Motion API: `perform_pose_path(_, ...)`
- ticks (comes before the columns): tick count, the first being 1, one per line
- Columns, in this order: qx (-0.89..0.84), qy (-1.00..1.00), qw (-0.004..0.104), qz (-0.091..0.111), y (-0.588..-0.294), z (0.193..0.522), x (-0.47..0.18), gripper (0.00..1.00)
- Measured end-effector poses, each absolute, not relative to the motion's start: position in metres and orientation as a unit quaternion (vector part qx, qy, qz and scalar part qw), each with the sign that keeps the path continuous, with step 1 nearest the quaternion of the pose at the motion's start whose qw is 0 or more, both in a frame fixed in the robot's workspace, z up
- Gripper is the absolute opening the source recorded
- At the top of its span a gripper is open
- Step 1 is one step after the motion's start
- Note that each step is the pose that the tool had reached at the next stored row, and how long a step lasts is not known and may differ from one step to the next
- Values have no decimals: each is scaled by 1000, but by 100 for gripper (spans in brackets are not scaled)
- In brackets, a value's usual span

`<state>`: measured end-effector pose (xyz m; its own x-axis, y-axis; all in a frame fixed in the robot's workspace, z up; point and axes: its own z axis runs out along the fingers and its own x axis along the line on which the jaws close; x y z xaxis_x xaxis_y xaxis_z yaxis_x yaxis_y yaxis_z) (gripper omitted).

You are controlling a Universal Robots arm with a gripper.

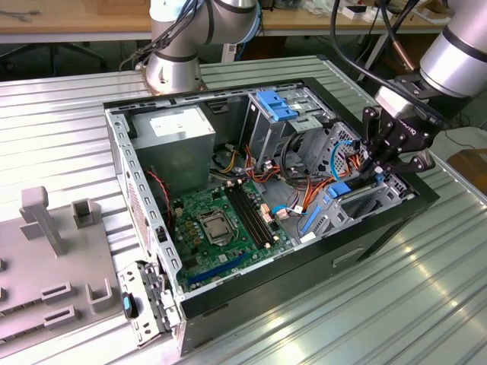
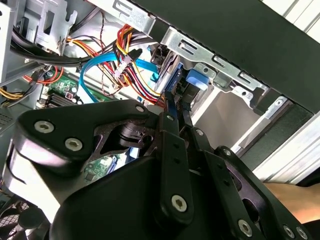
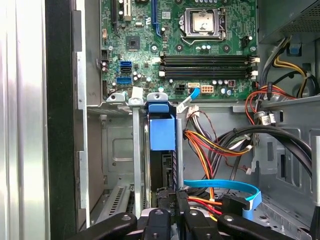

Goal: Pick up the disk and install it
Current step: 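Insert the first disk wire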

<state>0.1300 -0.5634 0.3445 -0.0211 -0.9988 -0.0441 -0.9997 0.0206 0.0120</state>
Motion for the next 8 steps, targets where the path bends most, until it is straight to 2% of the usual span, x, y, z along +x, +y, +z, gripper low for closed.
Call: perform_pose_path(8, -700, 714, 12, 20, -563, 345, 130, 17)
